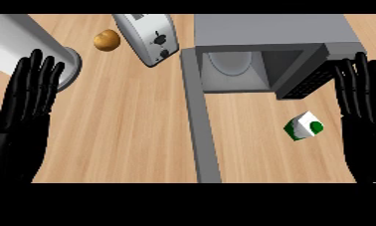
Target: Pick up the milk, place it into the microwave and close the microwave
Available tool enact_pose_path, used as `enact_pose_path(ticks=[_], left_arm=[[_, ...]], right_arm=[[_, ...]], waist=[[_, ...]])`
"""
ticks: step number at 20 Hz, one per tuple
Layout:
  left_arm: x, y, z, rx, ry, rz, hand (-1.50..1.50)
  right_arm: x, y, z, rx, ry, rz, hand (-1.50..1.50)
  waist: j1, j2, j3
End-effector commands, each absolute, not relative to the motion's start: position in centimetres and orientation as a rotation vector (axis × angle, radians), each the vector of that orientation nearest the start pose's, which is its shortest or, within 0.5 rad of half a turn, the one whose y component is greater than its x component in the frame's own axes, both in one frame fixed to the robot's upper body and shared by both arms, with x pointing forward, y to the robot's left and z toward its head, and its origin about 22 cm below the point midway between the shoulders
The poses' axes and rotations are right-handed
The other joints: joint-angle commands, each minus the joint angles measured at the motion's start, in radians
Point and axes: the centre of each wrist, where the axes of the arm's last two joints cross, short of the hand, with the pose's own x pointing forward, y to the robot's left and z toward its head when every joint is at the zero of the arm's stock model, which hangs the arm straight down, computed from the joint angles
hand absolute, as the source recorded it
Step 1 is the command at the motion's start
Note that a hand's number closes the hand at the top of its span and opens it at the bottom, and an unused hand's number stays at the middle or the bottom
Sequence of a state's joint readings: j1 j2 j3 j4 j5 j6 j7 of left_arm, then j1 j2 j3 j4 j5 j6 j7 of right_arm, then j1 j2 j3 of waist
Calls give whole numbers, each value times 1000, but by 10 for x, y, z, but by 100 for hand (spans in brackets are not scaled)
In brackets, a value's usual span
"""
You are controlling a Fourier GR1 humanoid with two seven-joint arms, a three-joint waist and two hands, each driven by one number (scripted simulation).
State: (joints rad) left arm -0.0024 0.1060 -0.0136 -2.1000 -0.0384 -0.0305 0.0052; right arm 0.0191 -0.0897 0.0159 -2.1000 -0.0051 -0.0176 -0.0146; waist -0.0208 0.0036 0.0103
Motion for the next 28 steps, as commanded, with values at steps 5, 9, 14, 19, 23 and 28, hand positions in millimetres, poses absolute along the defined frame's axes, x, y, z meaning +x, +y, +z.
enact_pose_path(ticks=[5,9,14,19,23,28], left_arm=[[222,273,137,164,-2078,-78,-150],[200,267,120,91,-1951,70,-150],[168,280,111,75,-1927,72,-150],[155,268,89,78,-1916,83,-150],[134,246,90,92,-1923,65,-150],[115,255,84,85,-1917,102,-150]], right_arm=[[206,-284,110,72,-2077,214,-150],[183,-269,92,419,-1937,201,-150],[171,-277,101,452,-1938,187,-150],[151,-281,85,395,-1959,162,-150],[142,-276,65,289,-1968,143,-150],[157,-296,51,84,-2001,106,-150]], waist=[[19,-3,-10],[22,-8,-10],[24,-6,-11],[20,-5,-10],[21,-6,-10],[28,-6,-10]])
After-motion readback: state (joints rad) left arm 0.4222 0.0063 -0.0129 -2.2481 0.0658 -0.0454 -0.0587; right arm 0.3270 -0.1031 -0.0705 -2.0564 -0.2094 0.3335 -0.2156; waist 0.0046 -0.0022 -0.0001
